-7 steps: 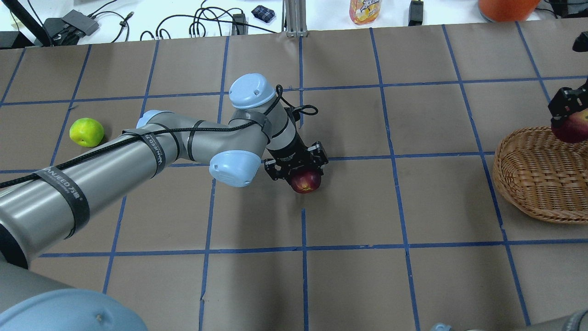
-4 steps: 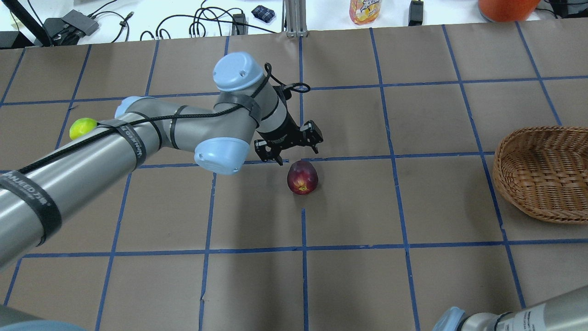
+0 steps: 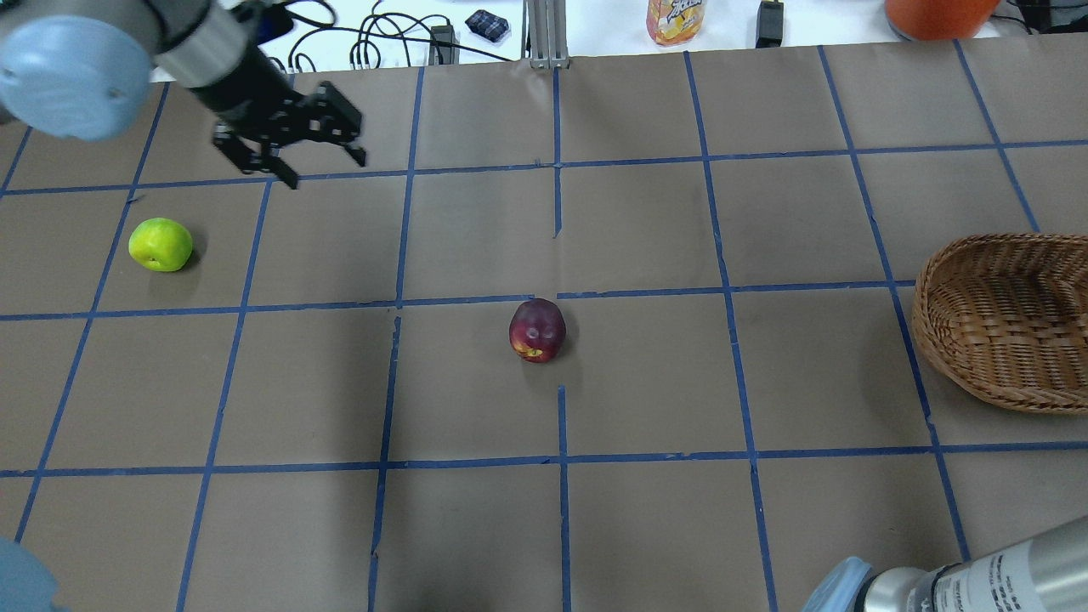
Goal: Put all apples into basket
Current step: 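Release the red apple into the basket while left gripper sets dark apple at center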
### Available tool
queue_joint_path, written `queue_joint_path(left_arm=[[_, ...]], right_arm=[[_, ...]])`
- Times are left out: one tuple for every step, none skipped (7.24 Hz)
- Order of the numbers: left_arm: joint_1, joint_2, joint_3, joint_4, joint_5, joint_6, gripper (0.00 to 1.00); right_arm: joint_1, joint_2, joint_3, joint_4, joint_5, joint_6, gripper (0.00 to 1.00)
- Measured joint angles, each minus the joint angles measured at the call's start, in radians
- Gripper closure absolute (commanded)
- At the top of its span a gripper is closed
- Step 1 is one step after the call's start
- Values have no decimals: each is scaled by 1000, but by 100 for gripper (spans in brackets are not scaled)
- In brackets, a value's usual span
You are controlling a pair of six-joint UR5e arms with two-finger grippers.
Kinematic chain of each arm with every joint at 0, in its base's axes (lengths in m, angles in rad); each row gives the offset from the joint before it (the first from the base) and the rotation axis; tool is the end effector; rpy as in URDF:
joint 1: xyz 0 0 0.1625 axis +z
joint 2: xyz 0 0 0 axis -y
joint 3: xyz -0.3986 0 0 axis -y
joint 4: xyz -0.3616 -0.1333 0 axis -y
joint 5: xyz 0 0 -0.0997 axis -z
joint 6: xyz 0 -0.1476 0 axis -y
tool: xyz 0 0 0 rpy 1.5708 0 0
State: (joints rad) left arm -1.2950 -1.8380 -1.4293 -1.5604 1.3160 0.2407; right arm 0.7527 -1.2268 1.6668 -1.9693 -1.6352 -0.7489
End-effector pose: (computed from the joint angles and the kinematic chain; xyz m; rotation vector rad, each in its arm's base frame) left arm -0.0152 -0.5724 0.3483 0.0715 -2.8646 -0.0662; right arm -0.3205 -0.4698 0.2324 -0.1059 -3.1213 -0.1169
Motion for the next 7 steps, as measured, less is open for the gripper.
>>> queue_joint_path(left_arm=[[126,-33,36,-36,55,213,0],[201,-86,51,21,116,401,0],[235,-153,56,144,156,508,0],[247,-215,61,244,190,551,0],[251,-260,66,292,230,567,0],[253,-292,65,311,269,572,0],[252,-318,62,318,282,558,0]], right_arm=[[5,-13,1,3,12,-15,0],[26,-41,4,25,17,-17,0],[84,-79,5,89,22,-11,0],[187,-122,3,169,37,11,0],[326,-156,2,220,59,71,0],[460,-170,1,239,78,166,0],[583,-174,0,241,109,293,0]])
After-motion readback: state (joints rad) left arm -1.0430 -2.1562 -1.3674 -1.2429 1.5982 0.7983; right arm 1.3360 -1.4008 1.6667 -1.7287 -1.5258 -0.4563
